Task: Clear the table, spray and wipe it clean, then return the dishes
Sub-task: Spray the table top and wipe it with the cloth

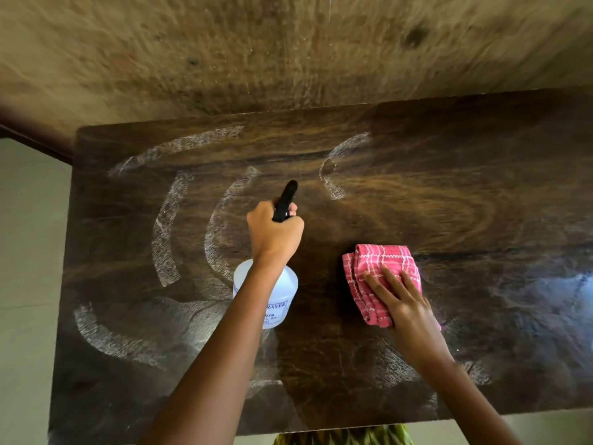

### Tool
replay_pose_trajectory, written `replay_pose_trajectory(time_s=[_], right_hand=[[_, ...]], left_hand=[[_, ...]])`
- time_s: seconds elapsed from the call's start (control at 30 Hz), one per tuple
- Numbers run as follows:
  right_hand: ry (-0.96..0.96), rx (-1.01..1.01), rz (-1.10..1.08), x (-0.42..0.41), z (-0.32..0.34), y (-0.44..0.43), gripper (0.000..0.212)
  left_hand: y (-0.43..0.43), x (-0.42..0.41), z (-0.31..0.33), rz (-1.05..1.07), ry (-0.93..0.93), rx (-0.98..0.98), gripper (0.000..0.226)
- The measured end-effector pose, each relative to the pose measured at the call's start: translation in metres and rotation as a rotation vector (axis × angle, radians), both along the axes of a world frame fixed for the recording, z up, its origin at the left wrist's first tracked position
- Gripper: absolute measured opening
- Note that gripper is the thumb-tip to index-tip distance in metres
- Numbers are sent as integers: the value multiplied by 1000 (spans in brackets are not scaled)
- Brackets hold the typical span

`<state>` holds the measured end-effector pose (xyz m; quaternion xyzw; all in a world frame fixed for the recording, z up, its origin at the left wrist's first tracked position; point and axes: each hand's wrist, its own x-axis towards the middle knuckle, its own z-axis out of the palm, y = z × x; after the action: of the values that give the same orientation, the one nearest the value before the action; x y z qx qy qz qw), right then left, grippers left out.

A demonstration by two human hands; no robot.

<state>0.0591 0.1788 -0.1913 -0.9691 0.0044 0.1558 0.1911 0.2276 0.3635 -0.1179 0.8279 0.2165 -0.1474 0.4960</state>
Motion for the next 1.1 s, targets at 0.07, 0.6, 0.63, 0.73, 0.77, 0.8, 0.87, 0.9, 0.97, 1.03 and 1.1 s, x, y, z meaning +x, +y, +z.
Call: replay_pose_trajectory(time_s=[0.07,0.6,0.63,0.73,0.77,0.8,0.87,0.9,0.97,1.03,1.1], right_hand=[[-15,2,2,3,1,3,100],[96,-41,-400,115,-12,-6,85],[147,-51,-408,131,-15,-1,84],[225,-103,-313,167,-21,28,83],[235,-127,-225,171,-19,39,83],[235,-153,-117,167,-21,49,83],[205,-156,94,138,-26,58,84],[178,-144,171,118,-29,54,87],[166,-197,240,83,-30,31,98],[223,-291,144,72,-26,1,113],[256,-251,8,93,-24,-22,106]], left_hand=[[0,8,2,29,-6,-7,12],[43,44,-10,154,-376,38,23],[46,49,-11,175,-432,43,27],[53,65,-15,241,-548,58,29],[54,71,-18,252,-572,45,28],[55,76,-19,252,-586,25,28],[55,85,-24,247,-593,-5,26],[55,88,-27,252,-604,-12,25],[56,91,-32,280,-626,-29,24],[60,92,-38,308,-627,-57,30],[61,90,-44,319,-645,-104,42]])
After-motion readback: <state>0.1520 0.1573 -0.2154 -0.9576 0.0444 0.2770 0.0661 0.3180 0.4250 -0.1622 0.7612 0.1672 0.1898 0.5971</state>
